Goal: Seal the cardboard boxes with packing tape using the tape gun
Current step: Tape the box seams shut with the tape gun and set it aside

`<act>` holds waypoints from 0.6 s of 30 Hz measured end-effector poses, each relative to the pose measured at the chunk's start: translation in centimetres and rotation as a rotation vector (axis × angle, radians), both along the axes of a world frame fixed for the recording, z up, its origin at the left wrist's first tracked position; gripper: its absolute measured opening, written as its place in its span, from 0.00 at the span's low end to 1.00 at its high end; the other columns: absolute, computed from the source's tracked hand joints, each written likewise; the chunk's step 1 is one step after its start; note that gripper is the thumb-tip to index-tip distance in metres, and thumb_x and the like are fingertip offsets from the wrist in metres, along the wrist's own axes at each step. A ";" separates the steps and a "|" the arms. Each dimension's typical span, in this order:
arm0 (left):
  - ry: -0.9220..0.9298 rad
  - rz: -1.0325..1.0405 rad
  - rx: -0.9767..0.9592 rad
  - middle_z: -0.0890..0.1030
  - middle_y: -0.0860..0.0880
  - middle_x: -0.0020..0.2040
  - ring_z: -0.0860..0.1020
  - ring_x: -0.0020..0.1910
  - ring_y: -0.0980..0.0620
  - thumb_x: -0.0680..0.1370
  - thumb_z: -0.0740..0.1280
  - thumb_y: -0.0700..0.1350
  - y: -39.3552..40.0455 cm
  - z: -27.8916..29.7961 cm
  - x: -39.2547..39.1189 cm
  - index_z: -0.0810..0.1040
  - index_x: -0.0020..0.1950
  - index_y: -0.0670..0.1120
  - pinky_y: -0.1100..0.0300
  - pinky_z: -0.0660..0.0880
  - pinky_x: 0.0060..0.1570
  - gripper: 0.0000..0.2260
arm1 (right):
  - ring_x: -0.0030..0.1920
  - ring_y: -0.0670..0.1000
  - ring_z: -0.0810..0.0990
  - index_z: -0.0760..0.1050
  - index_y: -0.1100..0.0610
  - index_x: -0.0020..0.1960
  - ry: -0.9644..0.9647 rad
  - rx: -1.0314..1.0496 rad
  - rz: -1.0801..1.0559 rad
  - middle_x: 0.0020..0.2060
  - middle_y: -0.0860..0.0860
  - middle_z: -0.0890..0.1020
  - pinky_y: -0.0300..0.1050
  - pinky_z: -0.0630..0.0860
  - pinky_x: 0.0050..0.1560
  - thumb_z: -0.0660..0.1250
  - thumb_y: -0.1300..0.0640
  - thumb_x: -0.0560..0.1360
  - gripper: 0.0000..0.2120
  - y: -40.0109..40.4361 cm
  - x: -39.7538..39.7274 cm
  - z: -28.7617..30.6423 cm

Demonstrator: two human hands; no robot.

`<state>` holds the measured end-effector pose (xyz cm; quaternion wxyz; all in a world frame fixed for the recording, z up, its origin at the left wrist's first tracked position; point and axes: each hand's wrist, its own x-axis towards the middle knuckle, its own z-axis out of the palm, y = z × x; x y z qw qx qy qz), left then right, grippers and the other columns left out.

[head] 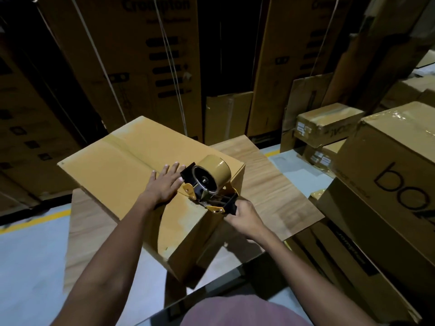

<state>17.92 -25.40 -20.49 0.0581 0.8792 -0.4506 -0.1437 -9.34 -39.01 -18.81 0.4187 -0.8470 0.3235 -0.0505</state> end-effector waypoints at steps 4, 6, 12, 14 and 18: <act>-0.027 0.025 0.000 0.42 0.54 0.83 0.44 0.82 0.46 0.86 0.42 0.60 0.1 -0.2 -0.2 0.43 0.83 0.60 0.36 0.42 0.77 0.25 | 0.36 0.52 0.75 0.70 0.55 0.38 0.052 -0.055 0.009 0.33 0.50 0.74 0.43 0.66 0.32 0.72 0.58 0.76 0.12 1.1 -0.4 -0.1; -0.028 0.037 0.003 0.42 0.54 0.83 0.43 0.82 0.46 0.86 0.43 0.59 0.2 -0.3 -0.3 0.43 0.83 0.60 0.35 0.41 0.77 0.25 | 0.38 0.53 0.76 0.70 0.54 0.39 0.057 -0.084 0.022 0.34 0.50 0.74 0.42 0.67 0.32 0.71 0.57 0.77 0.12 1.5 -0.5 0.1; 0.004 0.108 0.116 0.40 0.47 0.83 0.40 0.82 0.41 0.86 0.55 0.49 -1.7 0.7 -2.4 0.44 0.84 0.52 0.32 0.41 0.75 0.29 | 0.37 0.48 0.74 0.71 0.55 0.41 0.080 -0.048 -0.005 0.37 0.50 0.74 0.40 0.67 0.33 0.71 0.58 0.78 0.10 1.9 -0.3 0.1; 0.012 0.090 0.124 0.38 0.47 0.83 0.39 0.82 0.42 0.86 0.56 0.48 -1.9 0.8 -3.8 0.48 0.84 0.48 0.32 0.40 0.76 0.28 | 0.36 0.47 0.72 0.69 0.55 0.39 0.093 -0.039 -0.011 0.36 0.50 0.74 0.41 0.66 0.32 0.71 0.58 0.78 0.12 1.8 -0.4 0.1; 0.013 0.109 0.040 0.39 0.50 0.83 0.39 0.82 0.45 0.86 0.54 0.54 -1.3 0.2 -5.3 0.42 0.84 0.51 0.36 0.38 0.76 0.31 | 0.36 0.49 0.74 0.69 0.55 0.39 0.076 -0.039 0.039 0.36 0.51 0.75 0.44 0.68 0.33 0.71 0.57 0.77 0.12 1.6 -0.9 0.8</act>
